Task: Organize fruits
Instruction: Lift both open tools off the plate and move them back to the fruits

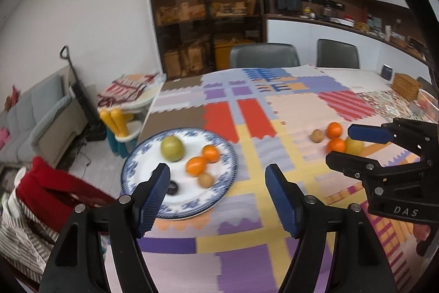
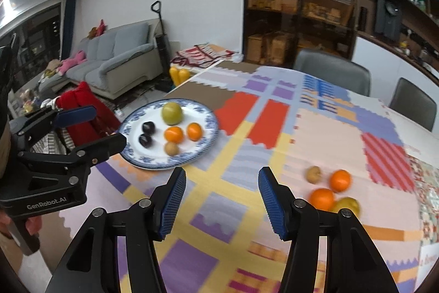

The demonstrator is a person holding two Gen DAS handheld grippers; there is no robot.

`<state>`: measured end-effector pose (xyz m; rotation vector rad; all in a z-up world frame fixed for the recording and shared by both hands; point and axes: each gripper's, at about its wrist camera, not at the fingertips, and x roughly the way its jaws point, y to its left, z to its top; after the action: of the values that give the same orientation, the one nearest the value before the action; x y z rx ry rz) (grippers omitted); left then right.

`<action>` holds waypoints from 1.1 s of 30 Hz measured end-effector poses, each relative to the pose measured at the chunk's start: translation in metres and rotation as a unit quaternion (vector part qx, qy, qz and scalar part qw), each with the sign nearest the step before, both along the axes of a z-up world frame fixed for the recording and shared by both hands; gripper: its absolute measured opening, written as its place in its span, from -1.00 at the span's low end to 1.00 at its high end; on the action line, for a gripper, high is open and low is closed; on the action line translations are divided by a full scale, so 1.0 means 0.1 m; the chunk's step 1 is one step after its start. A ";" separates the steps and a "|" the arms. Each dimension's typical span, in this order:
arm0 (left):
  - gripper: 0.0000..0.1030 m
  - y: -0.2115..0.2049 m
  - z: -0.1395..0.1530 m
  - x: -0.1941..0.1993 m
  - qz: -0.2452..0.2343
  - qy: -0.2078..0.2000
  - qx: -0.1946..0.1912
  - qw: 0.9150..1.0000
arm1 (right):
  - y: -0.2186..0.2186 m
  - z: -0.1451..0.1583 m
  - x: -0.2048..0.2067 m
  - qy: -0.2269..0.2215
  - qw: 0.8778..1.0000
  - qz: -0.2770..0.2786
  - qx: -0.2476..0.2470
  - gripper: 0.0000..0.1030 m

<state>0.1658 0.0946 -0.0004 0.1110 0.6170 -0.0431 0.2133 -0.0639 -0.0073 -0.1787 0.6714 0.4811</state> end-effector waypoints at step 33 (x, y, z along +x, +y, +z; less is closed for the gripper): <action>0.47 -1.39 -0.29 0.37 -0.218 -0.012 0.019 0.976 | -1.34 -0.10 0.03 -0.003 0.995 -0.100 -0.030 0.24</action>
<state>0.2030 -0.0447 -0.0293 0.2821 0.5605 -0.4555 0.2160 -0.1983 -0.0174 -0.1678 0.6906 0.2688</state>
